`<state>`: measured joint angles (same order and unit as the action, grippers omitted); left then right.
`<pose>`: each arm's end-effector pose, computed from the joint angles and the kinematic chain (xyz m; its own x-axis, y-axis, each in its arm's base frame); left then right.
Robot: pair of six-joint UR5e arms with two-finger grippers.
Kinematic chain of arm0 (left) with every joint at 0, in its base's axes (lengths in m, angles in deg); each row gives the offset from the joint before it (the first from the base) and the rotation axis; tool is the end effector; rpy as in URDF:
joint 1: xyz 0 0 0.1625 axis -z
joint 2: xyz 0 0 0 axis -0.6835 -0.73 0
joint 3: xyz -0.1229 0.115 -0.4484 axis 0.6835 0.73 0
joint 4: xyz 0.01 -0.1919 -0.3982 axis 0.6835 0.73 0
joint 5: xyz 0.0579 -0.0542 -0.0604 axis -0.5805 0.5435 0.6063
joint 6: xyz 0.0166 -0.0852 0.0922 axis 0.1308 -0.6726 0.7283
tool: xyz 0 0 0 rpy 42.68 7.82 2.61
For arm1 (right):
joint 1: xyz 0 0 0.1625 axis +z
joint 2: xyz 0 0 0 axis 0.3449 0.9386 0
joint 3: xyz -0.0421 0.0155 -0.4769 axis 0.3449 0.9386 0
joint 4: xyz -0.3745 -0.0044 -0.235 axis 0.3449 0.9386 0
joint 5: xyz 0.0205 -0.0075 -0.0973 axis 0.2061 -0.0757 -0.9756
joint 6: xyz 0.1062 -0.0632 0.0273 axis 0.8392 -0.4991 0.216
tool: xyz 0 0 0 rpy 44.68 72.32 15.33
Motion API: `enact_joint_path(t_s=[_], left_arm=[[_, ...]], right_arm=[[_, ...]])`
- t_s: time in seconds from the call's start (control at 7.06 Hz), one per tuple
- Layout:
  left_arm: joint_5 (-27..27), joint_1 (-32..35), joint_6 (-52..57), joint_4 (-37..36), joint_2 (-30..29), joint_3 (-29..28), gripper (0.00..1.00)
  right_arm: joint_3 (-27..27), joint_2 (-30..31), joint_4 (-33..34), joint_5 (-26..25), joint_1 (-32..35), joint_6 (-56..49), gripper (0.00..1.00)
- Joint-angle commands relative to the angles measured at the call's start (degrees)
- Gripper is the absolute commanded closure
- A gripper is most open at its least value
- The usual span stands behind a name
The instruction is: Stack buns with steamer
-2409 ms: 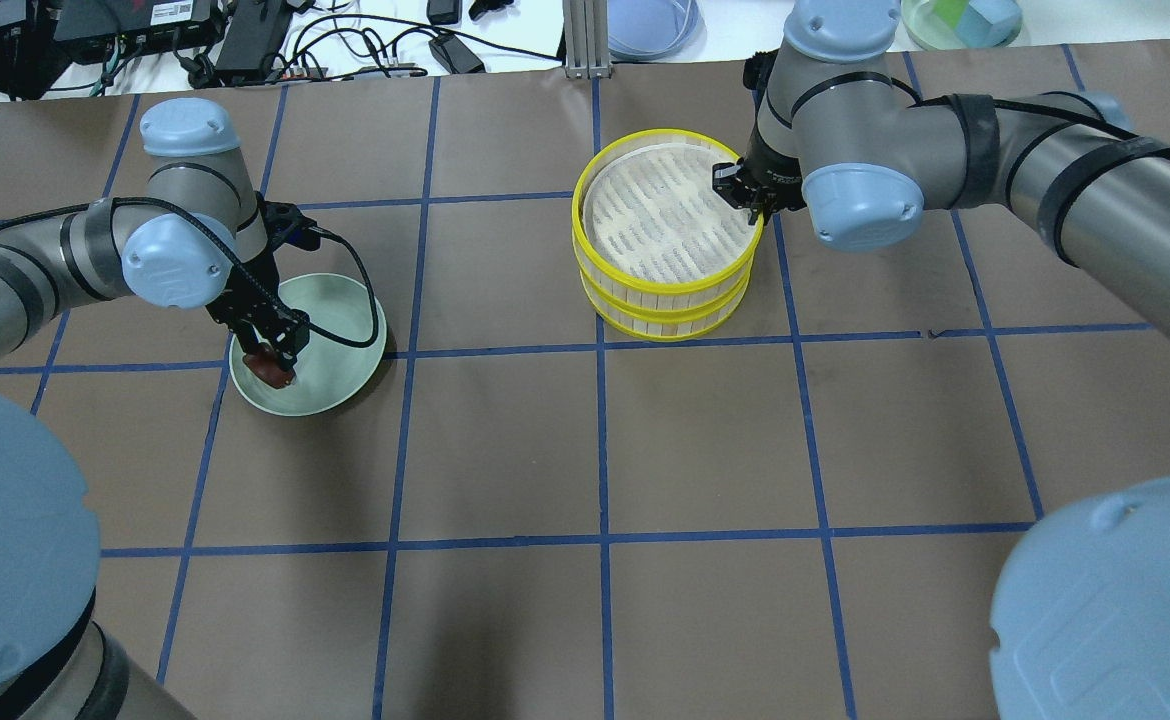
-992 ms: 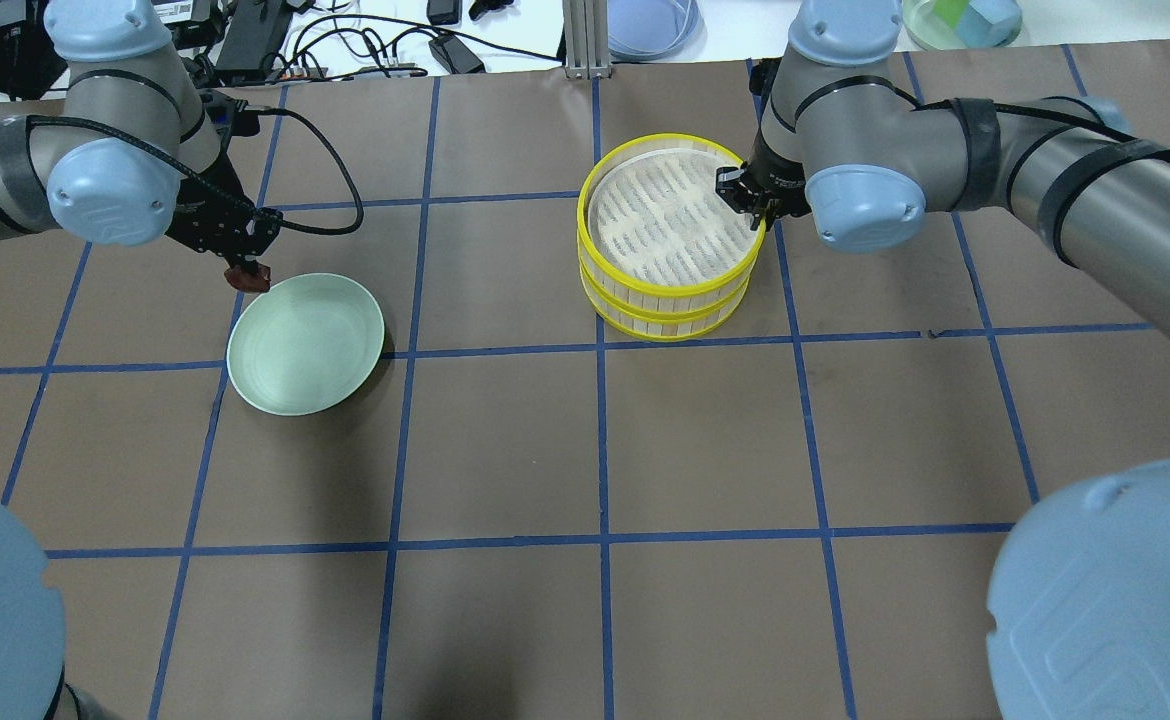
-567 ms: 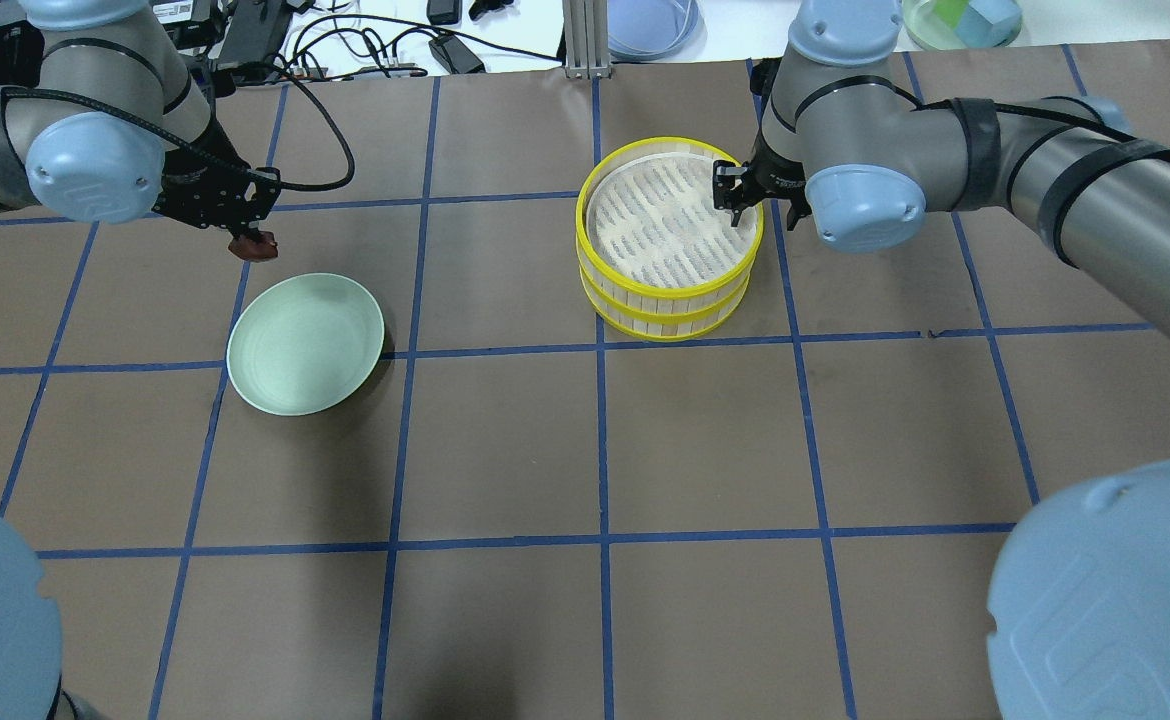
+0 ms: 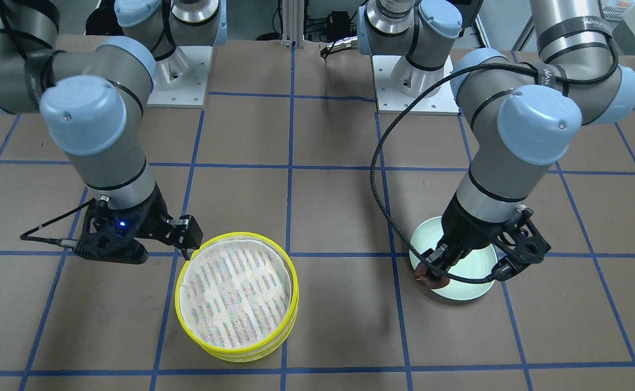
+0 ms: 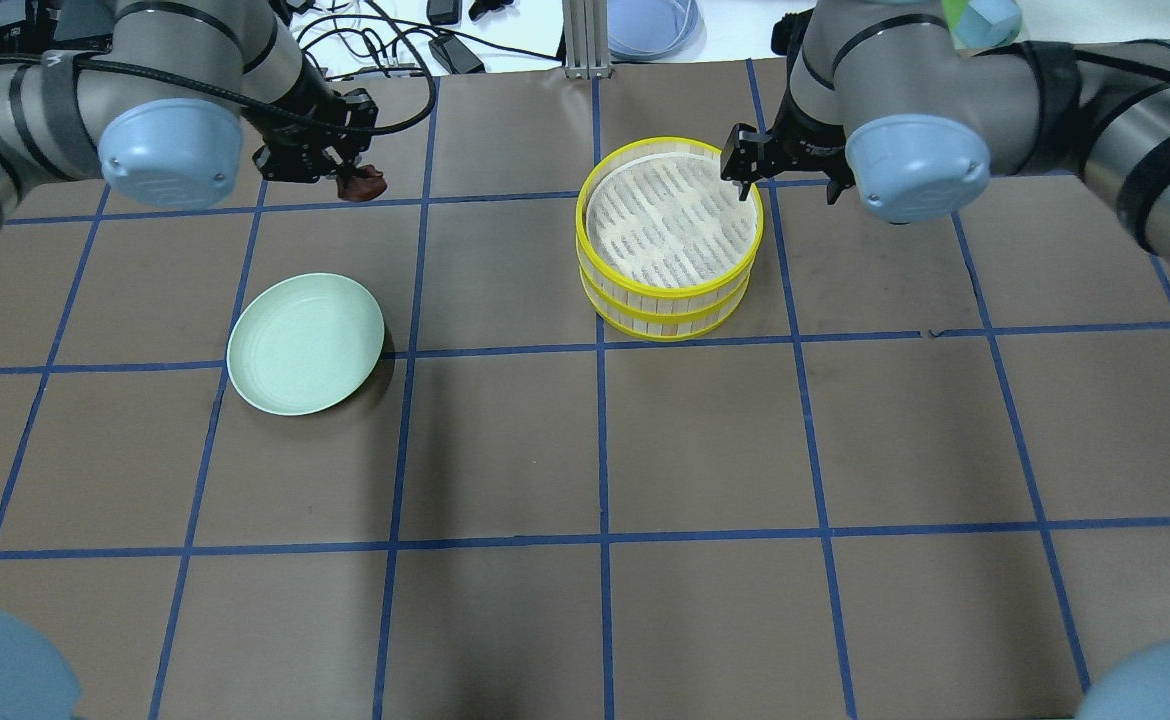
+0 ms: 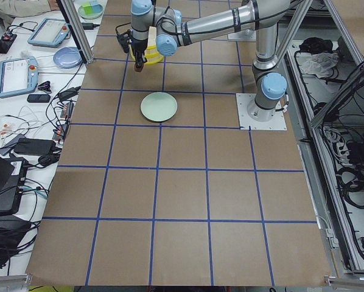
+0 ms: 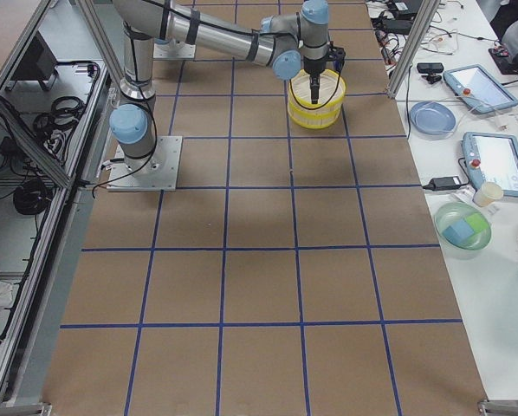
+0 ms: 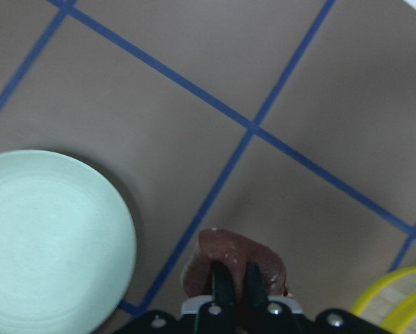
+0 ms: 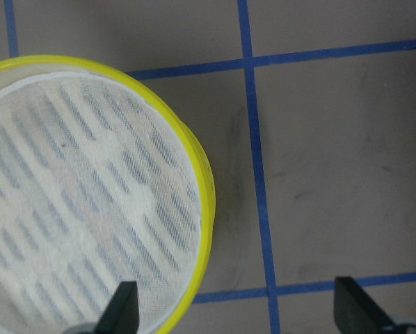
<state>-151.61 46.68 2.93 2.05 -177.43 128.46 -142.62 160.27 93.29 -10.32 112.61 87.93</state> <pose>-0.1413 -0.6809 0.4001 -0.8012 -0.5586 0.2146 -0.5929 0.7896 -0.1579 0.1603 -0.6342 0.3979 -0.9948 0.1000 -0.0204 0.1019 0.9846 -0.1421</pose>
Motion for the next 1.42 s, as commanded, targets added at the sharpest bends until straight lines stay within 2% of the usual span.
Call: enact_joint_path(t_s=[0.0, 0.14, 0.28, 0.43, 0.57, 0.71, 0.99, 1.13, 1.28], left_arm=[[7.65, 3.97, -20.65, -10.24, -1.85, 0.05, 1.0], [10.73, 6.94, -29.87, -12.81, -2.99, -0.03, 1.0], [11.54, 9.75, -39.8, -16.32, -4.31, 0.05, 1.0], [13.46, 12.04, -44.68, -16.26, -5.71, 0.05, 1.0], [17.31, 12.68, -49.26, -16.44, -7.29, 0.05, 1.0], [17.79, 12.86, -49.91, -16.44, -8.79, 0.05, 1.0], [17.53, 12.95, -49.92, -16.26, -10.29, 0.58, 1.0], [17.27, 12.95, -50.18, -16.26, -11.17, 0.67, 0.92], [17.0, 12.95, -50.36, -16.18, -11.35, 0.84, 0.46]], right_arm=[[0.55, 12.19, -15.2, 0.0, -0.76, -0.43, 0.0], [0.55, 16.78, -19.95, 0.09, -0.59, -0.43, 0.0], [0.55, 19.0, -22.35, 0.09, -0.5, -0.43, 0.0], [1.16, 19.98, -23.07, 0.09, -0.32, -0.26, 0.0], [3.34, 20.16, -27.17, 0.87, -0.06, 0.0, 0.0], [7.1, 19.21, -29.99, 0.8, -0.06, 0.01, 0.0], [8.2, 18.32, -31.08, 0.09, -0.06, -0.08, 0.0], [8.2, 17.1, -31.08, 0.27, -0.06, 0.0, 0.0], [8.2, 16.57, -30.38, 0.44, -0.06, 0.01, 0.0]])
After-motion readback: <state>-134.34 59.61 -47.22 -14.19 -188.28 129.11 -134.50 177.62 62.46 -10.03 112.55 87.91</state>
